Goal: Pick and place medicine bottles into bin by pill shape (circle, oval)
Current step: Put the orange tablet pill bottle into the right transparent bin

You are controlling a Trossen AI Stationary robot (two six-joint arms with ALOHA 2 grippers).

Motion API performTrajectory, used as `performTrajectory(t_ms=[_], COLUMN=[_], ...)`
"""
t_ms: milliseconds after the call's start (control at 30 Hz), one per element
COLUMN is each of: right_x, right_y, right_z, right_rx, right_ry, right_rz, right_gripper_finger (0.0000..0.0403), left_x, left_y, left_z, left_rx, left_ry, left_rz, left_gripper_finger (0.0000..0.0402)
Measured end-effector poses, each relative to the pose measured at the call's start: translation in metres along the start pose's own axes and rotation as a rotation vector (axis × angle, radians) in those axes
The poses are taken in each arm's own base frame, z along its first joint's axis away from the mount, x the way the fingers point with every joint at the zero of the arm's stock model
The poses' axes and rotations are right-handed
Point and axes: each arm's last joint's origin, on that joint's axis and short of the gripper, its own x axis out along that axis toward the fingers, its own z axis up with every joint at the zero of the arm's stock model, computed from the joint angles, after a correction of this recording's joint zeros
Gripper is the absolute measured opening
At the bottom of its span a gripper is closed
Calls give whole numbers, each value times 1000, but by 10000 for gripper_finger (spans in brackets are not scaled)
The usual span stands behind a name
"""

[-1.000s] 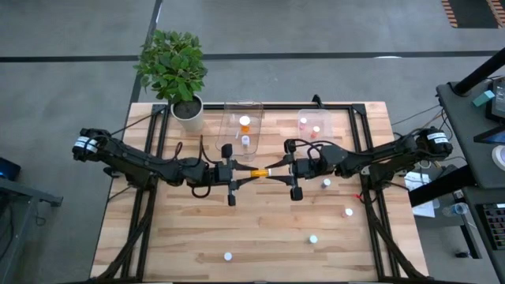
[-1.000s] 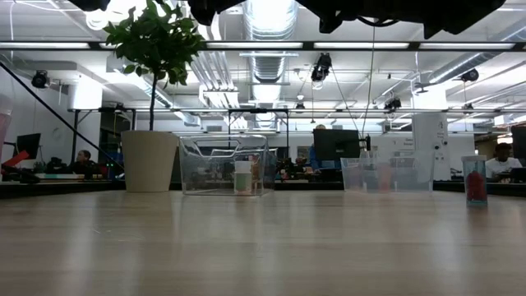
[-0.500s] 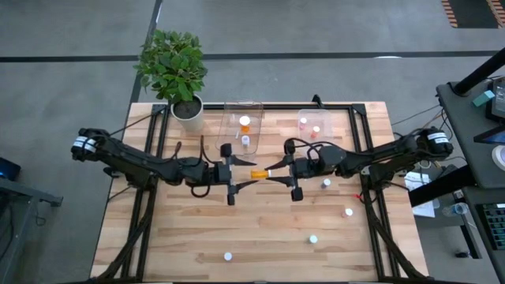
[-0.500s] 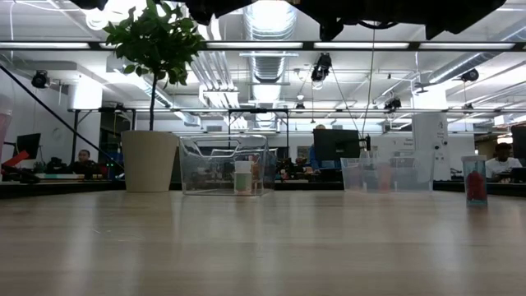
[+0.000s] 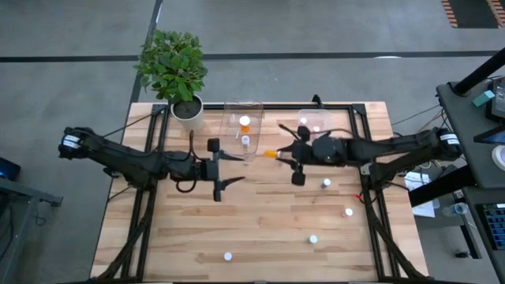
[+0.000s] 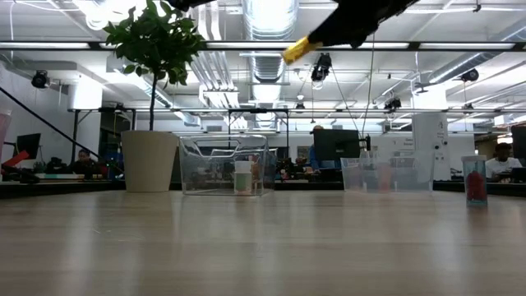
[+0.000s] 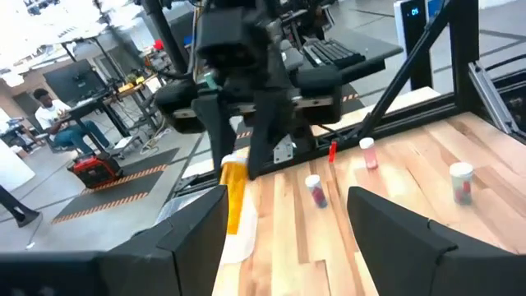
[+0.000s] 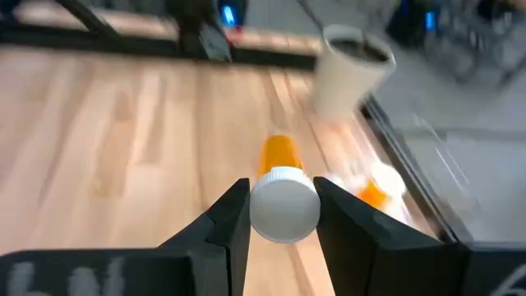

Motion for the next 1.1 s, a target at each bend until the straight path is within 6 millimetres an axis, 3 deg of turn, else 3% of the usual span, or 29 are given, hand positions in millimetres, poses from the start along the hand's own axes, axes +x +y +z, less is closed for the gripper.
performTrajectory(t_ms=[267,533,800,1100], right_x=[-10,-9,-1,9], right_y=[-41,-87,-131,-173], right_z=[21,24,-2,-38], right_rx=[76,163,235,305], right_ry=[310,576,801,933], right_rz=[-86,-94,-87,-4], right_gripper_finger=[111,111,111,111], left_x=[-7,-2,-4,-4], left_y=[3,-1,-2,-2], left_z=[1,-6,-9,-11], left_rx=[29,63,75,83], left_ry=[21,68,101,125], left_rz=[-5,-23,-35,-39], left_gripper_finger=[233,233,233,233])
